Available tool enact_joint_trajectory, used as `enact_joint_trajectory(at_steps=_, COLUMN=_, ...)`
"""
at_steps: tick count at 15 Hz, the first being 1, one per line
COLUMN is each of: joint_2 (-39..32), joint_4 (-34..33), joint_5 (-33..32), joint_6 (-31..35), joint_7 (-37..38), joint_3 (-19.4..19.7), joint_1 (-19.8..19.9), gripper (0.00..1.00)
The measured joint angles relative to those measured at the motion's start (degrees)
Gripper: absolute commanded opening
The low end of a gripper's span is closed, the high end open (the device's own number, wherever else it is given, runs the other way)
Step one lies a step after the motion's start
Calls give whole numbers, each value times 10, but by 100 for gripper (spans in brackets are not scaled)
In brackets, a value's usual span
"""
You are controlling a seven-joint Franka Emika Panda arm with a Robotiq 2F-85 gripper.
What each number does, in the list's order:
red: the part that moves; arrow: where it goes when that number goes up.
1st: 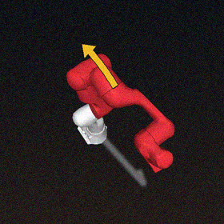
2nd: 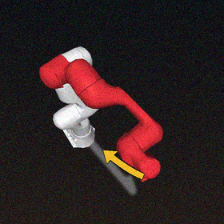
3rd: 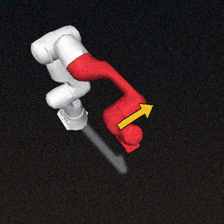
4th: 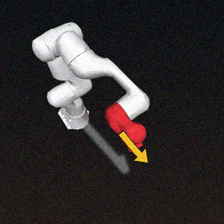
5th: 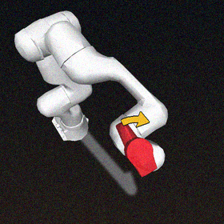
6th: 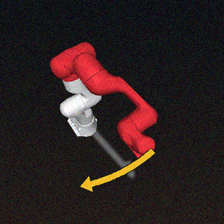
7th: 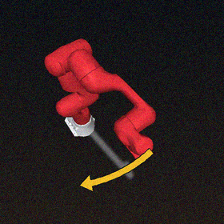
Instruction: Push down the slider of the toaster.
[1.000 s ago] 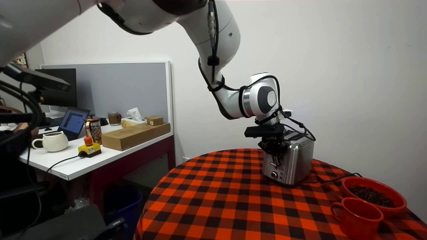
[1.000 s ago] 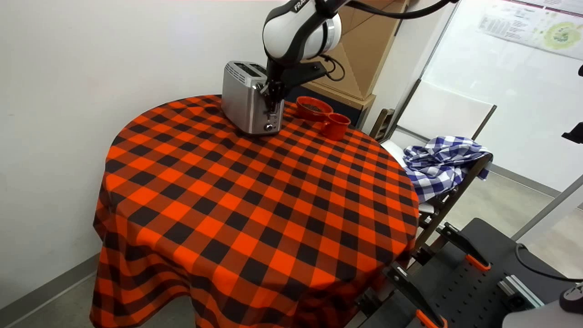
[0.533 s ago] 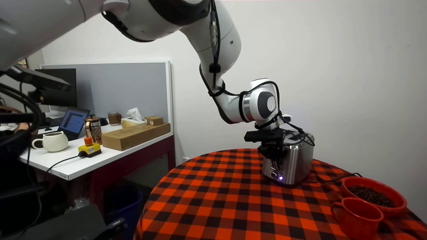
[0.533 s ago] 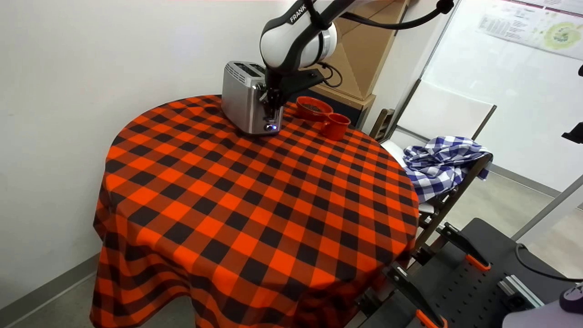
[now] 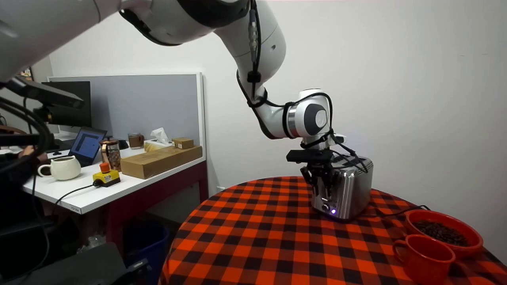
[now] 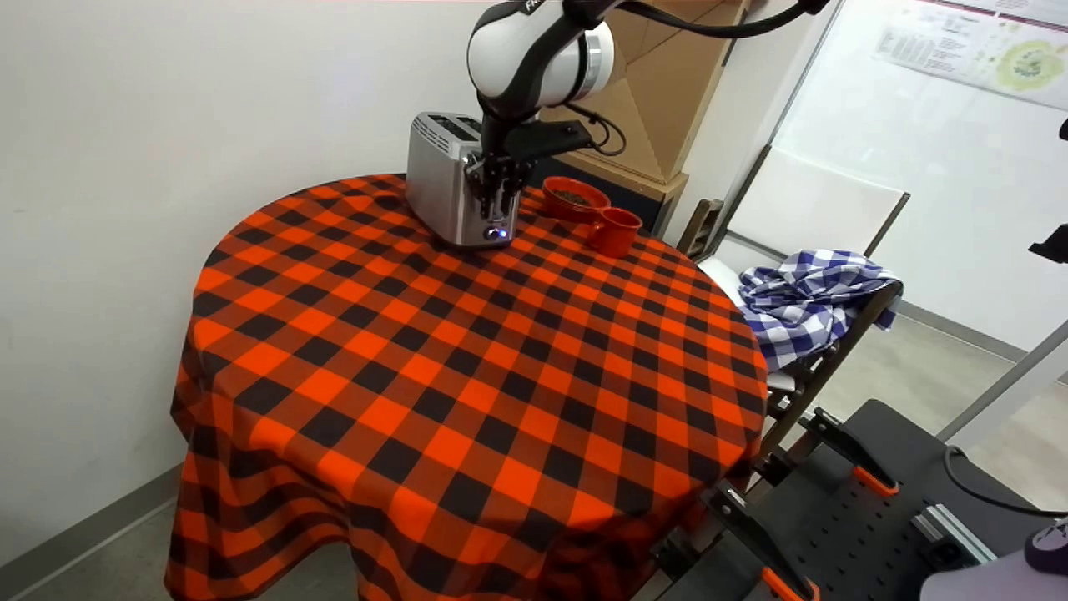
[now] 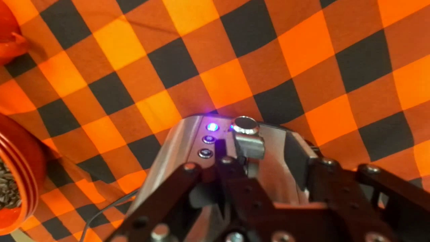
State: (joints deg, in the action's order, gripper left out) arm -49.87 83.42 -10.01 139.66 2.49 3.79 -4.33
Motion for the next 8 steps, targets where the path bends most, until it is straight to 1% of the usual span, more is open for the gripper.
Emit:
enact_joint_trajectory(at_steps=3, joint_2=33, joint_4=18, joint_5=22, joint_6=-31, joint_7=1, joint_3=-10, joint_1=0, gripper=95)
enact_joint_trajectory(at_steps=4, joint_2=51, joint_4=31, joint_5=31, joint_6=-47, joint_7=1, joint_3=-14, joint_1=0, gripper=99)
enact_joint_trajectory(at_steps=5, joint_2=72, joint_4=50, joint_5=40, joint_6=-62, joint_7=1, joint_3=-20, joint_1=0, gripper=100)
enact_joint_trajectory(at_steps=8, joint_2=144, joint_4=130, joint_5=53, joint_6=-95, joint_7=12, joint_3=-34, joint_1=-2, gripper=100)
